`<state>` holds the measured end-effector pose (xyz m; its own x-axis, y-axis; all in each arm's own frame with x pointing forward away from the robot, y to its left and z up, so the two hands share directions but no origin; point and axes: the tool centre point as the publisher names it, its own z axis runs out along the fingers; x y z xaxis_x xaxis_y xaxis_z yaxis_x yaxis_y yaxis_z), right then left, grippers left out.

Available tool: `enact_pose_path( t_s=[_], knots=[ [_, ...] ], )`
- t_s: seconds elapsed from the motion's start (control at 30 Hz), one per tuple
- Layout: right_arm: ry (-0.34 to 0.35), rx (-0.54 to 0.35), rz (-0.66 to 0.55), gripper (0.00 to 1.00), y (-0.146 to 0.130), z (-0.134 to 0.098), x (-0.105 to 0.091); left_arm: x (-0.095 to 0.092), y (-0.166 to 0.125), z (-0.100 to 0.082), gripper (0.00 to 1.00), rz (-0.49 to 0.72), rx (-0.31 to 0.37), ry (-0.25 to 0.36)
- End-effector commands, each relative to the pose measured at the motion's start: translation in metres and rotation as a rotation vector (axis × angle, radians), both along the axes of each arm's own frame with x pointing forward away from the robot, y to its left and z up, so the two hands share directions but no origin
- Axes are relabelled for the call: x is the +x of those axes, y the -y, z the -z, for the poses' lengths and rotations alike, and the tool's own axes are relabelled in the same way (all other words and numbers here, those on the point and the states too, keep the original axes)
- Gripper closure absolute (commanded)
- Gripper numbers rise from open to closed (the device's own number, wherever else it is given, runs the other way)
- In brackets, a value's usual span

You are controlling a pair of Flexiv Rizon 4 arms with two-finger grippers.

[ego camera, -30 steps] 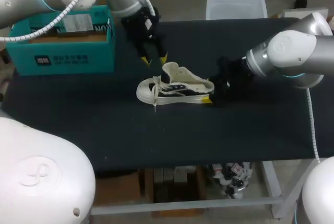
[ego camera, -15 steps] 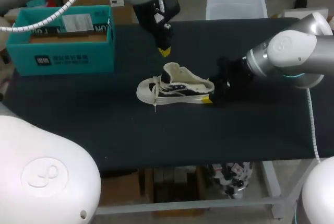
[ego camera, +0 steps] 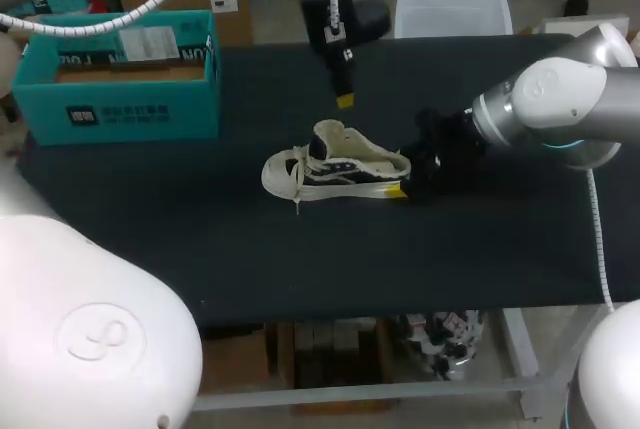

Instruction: Open the shoe tongue, take the insole out of the shoe, put the insole back into the shoe, and pack the shoe into the shoebox

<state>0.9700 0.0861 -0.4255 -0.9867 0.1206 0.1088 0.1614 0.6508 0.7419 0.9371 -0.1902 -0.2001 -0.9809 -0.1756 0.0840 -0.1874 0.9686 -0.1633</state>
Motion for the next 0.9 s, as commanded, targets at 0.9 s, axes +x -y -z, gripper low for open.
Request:
enact_pose_path(
  t_s=[0.9],
  knots=[
    [0.001,0.002,0.001,1.0,0.002,0.003,0.0,0.014,0.008,0.116,1.0,0.358,0.047,-0.024]
  ],
)
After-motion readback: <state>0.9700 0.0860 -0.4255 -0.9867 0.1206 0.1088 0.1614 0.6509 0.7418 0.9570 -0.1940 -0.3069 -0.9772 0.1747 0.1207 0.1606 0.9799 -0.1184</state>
